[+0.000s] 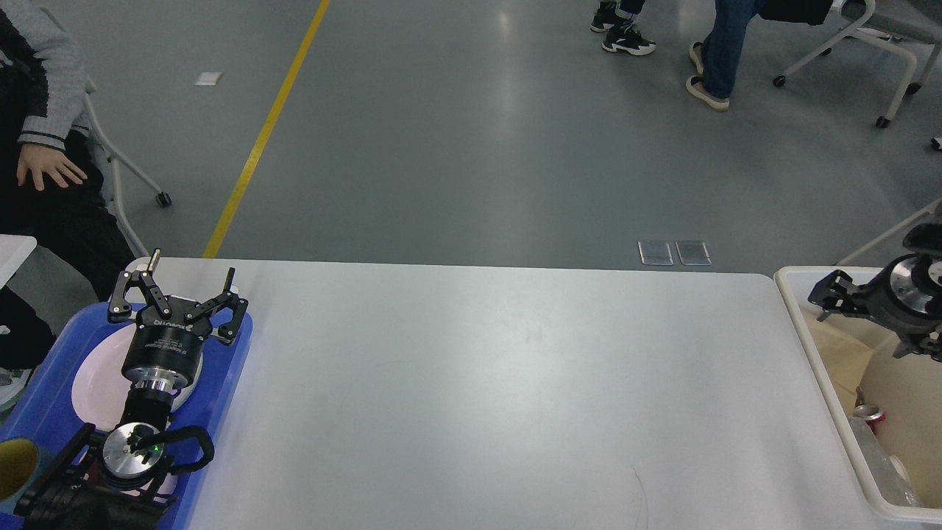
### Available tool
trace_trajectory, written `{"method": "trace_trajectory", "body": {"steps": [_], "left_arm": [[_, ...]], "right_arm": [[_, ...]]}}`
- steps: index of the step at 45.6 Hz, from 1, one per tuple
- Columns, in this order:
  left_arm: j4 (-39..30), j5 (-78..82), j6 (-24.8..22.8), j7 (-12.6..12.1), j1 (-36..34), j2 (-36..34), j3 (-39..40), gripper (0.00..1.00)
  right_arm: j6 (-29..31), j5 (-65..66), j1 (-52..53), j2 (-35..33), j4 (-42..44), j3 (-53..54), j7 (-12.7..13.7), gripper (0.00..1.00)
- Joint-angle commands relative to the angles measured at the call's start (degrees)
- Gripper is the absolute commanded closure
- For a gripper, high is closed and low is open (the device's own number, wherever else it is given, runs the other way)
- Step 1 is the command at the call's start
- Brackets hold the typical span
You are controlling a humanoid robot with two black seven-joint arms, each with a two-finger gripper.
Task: Tidy desktop
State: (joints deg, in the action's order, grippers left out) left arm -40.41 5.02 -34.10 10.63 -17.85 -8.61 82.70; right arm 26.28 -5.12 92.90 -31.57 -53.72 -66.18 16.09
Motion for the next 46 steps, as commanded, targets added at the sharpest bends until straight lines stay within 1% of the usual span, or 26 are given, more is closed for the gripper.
{"method": "trace_trajectory", "body": {"steps": [1,4,7,11,13,20,23,29,35,40,43,46], "left_arm": [[-0.02,-0.01,0.00,0.00,0.00,0.00,0.00,0.04],[0.07,-0.01,0.08,0.00,0.00,0.00,0.00,0.04],[-0.02,-0.01,0.00,0.00,0.00,0.00,0.00,0.04],[0.07,-0.01,0.00,0.00,0.09,0.00,0.00,0.04],[0.07,-0.01,0.00,0.00,0.09,0.00,0.00,0.04],[0.07,-0.01,0.00,0.00,0.09,0.00,0.00,0.04],[0.07,-0.01,0.00,0.00,0.09,0.00,0.00,0.04],[-0.02,-0.01,0.00,0.00,0.00,0.00,0.00,0.04],[-0.02,-0.01,0.00,0.00,0.09,0.00,0.00,0.04],[0.07,0.08,0.00,0.00,0.00,0.00,0.09,0.04],[-0.02,-0.01,0.00,0.00,0.09,0.00,0.09,0.04],[-0.02,-0.01,0.00,0.00,0.09,0.00,0.00,0.04]], "right_arm": [[0.44,-0.42,3.17,0.19,-2.44,4.46,-0.45,0.00],[-0.08,-0.60,0.19,-0.16,-1.21,11.31,-0.36,0.00],[-0.96,-0.33,-5.60,-0.86,1.68,21.23,-0.36,0.00],[-1.05,-0.42,-13.60,-2.70,5.73,38.01,-0.36,0.00],[-1.40,-0.33,-19.39,-3.50,7.22,46.27,-0.36,0.00],[-1.93,-0.42,-35.13,-2.27,14.08,74.84,-0.62,0.00],[-1.93,-0.33,-42.17,0.01,15.75,85.83,-0.71,0.00],[-2.02,-0.33,-51.04,4.14,19.00,109.21,-0.71,0.00],[-1.75,-0.42,-59.22,8.71,18.66,128.37,-0.71,0.00],[-1.40,-0.60,-66.08,15.91,17.78,144.37,-0.97,0.00],[-1.40,0.19,-68.89,19.08,15.67,150.54,-1.24,0.00],[-1.40,0.37,-70.83,20.23,13.56,151.61,-2.02,0.00]]}}
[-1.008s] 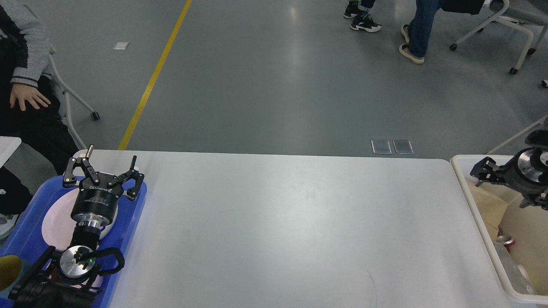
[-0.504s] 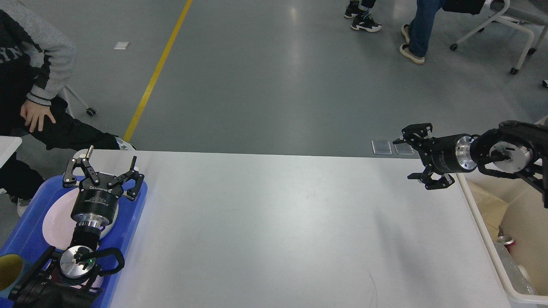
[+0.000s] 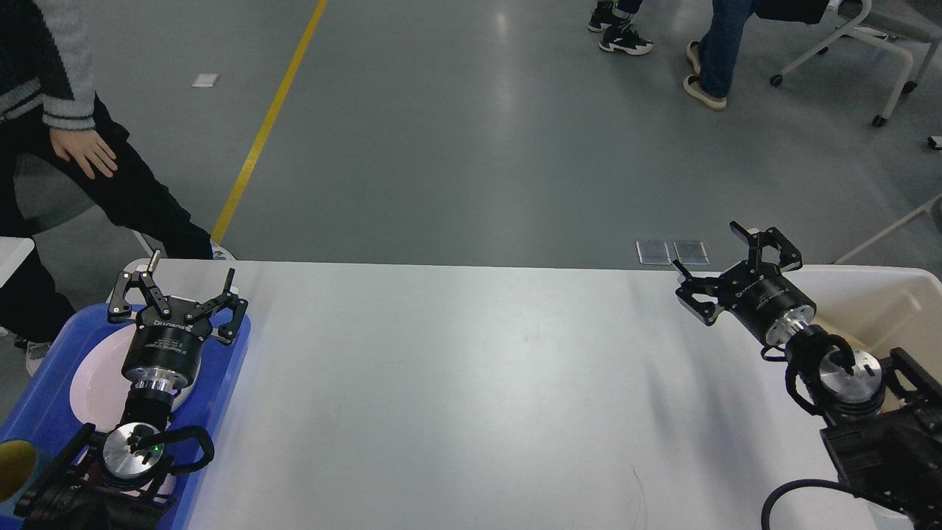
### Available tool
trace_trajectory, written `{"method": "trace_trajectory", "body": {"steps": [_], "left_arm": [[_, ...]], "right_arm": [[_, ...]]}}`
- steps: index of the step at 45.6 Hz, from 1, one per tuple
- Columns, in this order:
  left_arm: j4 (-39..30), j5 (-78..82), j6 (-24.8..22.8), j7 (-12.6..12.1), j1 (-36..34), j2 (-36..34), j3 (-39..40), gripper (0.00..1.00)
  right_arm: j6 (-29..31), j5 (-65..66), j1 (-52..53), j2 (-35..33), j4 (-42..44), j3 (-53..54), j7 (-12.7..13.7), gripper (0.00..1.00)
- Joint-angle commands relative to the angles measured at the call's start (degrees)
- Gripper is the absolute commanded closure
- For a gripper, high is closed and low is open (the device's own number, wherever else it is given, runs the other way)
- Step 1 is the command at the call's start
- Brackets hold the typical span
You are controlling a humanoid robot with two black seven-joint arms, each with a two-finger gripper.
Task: Tidy desktop
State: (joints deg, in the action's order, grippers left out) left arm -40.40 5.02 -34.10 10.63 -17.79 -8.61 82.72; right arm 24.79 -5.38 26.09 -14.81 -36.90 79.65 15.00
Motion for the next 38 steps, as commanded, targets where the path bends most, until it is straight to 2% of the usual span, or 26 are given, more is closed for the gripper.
{"method": "trace_trajectory", "body": {"steps": [1,3,7,9,11,13,24,38], "left_arm": [[-0.03,-0.01,0.00,0.00,0.04,0.00,-0.02,0.04],[0.06,-0.01,0.00,0.00,0.04,0.00,-0.02,0.04],[-0.03,-0.01,0.00,0.00,-0.05,0.00,0.07,0.04],[0.06,-0.01,0.00,0.00,-0.05,0.00,-0.02,0.04],[-0.03,-0.01,0.00,0.00,0.03,0.00,0.07,0.04],[-0.03,-0.01,0.00,0.00,-0.05,0.00,-0.02,0.04],[-0.03,-0.01,0.00,0.00,-0.05,0.00,0.07,0.04],[-0.03,-0.01,0.00,0.00,-0.05,0.00,0.07,0.04]], "right_arm": [[0.08,0.72,-4.55,3.65,-3.78,5.78,-2.16,0.00],[-0.01,1.42,-5.35,3.82,-4.58,5.87,-6.19,0.00],[-0.27,4.84,-6.14,3.82,-4.67,5.78,-16.91,0.00],[-0.36,7.91,-6.49,3.82,-4.49,5.78,-20.70,0.00],[-0.53,10.90,-6.76,3.82,-4.41,5.78,-22.73,0.00],[-0.97,14.76,-7.37,3.82,-4.40,5.78,-24.05,0.00],[-1.06,19.70,-9.30,3.38,-6.86,5.34,-27.57,0.00],[-1.06,21.03,-10.27,3.38,-8.80,5.43,-27.75,0.00]]}}
